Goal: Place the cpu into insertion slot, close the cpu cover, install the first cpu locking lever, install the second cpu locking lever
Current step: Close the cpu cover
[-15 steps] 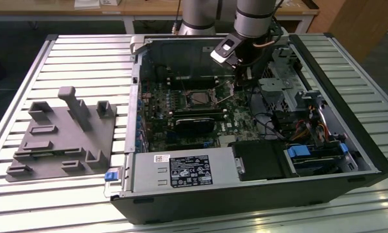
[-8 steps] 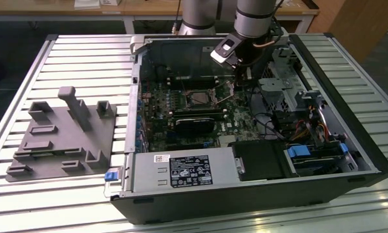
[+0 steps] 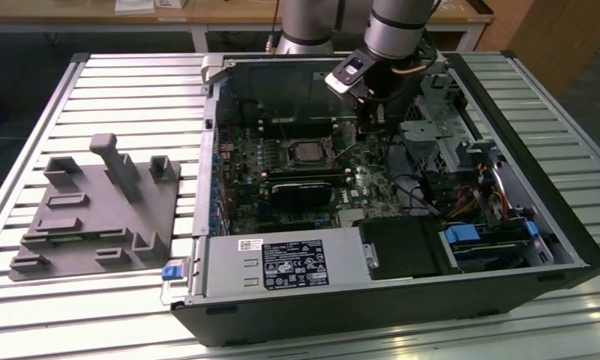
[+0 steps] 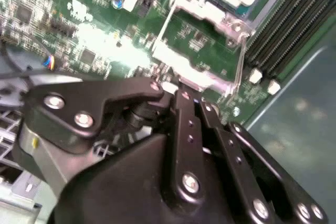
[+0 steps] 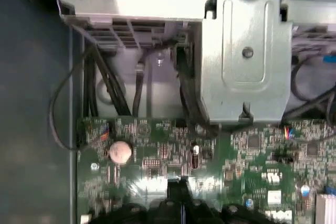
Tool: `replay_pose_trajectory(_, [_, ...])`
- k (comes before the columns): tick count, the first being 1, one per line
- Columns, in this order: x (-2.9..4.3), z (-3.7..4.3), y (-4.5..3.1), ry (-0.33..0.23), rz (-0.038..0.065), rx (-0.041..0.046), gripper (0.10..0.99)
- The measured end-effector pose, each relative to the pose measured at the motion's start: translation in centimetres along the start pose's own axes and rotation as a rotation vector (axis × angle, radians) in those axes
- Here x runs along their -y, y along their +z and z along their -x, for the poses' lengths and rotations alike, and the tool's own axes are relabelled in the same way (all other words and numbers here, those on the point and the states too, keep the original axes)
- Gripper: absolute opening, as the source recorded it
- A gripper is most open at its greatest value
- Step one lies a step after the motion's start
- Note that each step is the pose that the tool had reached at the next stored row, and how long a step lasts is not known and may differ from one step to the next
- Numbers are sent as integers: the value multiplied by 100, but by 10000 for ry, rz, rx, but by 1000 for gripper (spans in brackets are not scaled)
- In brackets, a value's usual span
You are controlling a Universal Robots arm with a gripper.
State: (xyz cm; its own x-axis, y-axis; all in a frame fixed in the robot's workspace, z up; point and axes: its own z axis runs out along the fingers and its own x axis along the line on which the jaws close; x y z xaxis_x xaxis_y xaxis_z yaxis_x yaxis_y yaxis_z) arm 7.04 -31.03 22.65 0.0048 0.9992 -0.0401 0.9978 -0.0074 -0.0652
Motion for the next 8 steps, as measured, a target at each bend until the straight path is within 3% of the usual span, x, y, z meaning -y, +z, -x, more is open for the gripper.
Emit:
replay_pose_trajectory(2, [-4,0,-1,-10,-200,4,106])
replay_pose_trajectory(8, [-2,1,-1,-10,-215,5,106])
